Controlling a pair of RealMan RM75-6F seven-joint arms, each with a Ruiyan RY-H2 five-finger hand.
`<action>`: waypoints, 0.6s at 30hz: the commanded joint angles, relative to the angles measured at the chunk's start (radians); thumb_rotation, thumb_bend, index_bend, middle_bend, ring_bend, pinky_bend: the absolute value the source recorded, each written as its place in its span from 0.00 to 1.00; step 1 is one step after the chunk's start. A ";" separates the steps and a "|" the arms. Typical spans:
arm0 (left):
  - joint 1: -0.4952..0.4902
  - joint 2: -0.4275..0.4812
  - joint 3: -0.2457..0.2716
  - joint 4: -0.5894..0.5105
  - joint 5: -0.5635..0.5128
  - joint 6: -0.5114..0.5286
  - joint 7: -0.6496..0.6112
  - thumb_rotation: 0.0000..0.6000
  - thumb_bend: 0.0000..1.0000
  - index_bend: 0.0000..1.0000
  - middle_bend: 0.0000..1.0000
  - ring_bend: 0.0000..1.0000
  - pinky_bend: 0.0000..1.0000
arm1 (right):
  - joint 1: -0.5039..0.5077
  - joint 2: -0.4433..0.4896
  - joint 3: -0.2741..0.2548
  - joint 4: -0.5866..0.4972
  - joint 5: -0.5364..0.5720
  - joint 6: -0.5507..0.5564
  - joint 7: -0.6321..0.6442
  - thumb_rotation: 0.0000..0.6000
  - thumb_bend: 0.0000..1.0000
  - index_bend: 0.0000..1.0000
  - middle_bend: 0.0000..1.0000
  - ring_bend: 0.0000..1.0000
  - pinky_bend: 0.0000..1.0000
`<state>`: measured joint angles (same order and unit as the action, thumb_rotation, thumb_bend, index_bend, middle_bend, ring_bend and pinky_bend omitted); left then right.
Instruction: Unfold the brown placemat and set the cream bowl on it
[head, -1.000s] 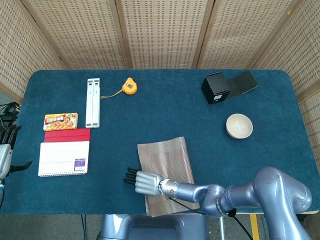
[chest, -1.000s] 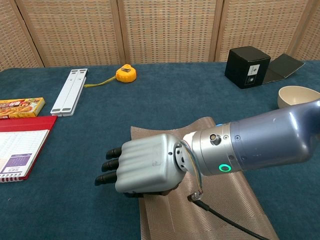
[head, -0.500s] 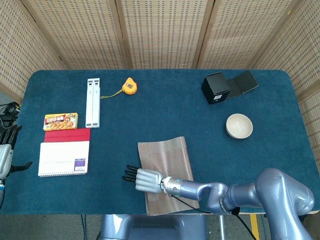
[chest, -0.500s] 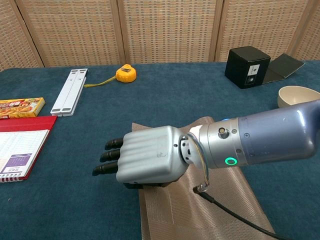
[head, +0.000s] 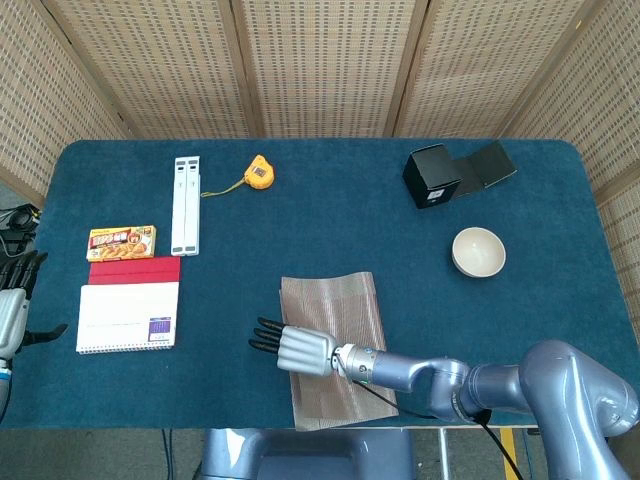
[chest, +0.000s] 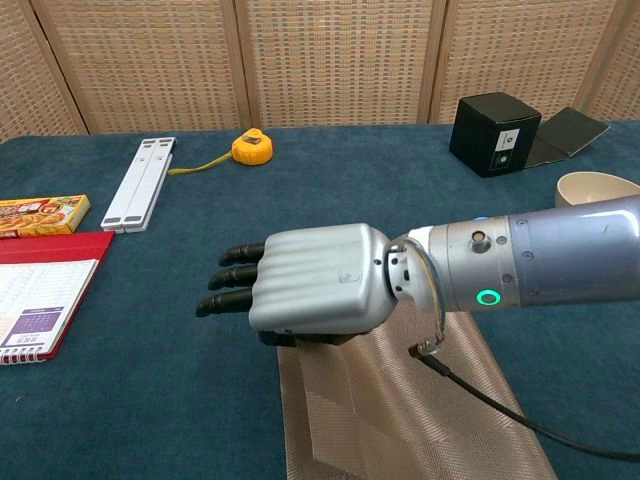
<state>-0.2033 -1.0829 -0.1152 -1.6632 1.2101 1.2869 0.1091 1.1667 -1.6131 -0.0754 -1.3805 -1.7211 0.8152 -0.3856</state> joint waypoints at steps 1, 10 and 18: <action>-0.001 -0.001 0.000 0.000 -0.001 -0.002 0.000 1.00 0.00 0.00 0.00 0.00 0.00 | -0.014 0.021 -0.005 0.012 -0.031 0.039 0.037 1.00 0.44 0.94 0.14 0.00 0.01; -0.002 -0.001 0.003 -0.001 0.005 -0.002 0.000 1.00 0.00 0.00 0.00 0.00 0.00 | -0.088 0.144 -0.037 -0.036 -0.083 0.150 0.032 1.00 0.46 0.96 0.16 0.00 0.04; 0.002 -0.003 0.015 -0.012 0.034 0.012 0.010 1.00 0.00 0.00 0.00 0.00 0.00 | -0.217 0.293 -0.070 -0.081 -0.085 0.291 0.031 1.00 0.46 0.96 0.16 0.00 0.06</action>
<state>-0.2016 -1.0855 -0.1016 -1.6736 1.2421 1.2973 0.1173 0.9789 -1.3500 -0.1331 -1.4473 -1.8027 1.0785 -0.3550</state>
